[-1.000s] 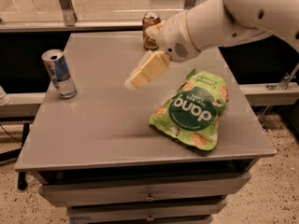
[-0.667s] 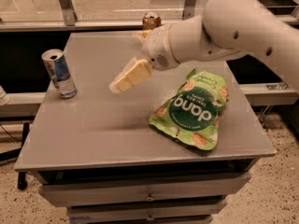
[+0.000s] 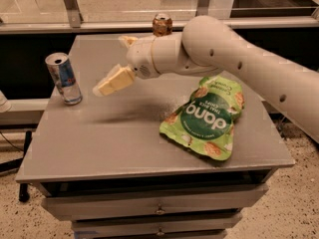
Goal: Knock redbull can over
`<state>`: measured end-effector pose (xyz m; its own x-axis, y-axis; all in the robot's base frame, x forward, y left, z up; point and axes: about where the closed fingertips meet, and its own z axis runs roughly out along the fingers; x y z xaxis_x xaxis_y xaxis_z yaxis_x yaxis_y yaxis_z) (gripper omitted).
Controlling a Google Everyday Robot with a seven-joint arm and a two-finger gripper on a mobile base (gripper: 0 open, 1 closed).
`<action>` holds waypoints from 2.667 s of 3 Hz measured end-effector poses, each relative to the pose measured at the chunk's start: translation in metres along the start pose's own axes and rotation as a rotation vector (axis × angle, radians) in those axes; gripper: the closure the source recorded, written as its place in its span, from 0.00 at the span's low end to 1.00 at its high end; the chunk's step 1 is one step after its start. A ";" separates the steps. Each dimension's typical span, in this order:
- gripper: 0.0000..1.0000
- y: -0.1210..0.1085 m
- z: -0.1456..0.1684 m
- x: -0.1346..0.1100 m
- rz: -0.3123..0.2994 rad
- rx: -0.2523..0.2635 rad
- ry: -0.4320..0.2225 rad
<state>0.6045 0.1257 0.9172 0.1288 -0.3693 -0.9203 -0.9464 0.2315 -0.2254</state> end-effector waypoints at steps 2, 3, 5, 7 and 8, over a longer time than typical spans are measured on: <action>0.00 0.020 0.067 -0.006 0.037 -0.111 -0.075; 0.00 0.036 0.097 -0.002 0.059 -0.166 -0.090; 0.21 0.054 0.126 0.002 0.073 -0.220 -0.112; 0.67 0.050 0.113 0.014 0.070 -0.204 -0.087; 0.91 0.028 0.088 0.016 0.030 -0.173 -0.027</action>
Offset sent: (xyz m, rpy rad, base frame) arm -0.0053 0.1053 -0.0393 0.0984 0.1119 0.1726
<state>0.6064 0.2056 0.8680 0.1056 -0.3401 -0.9344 -0.9865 0.0825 -0.1415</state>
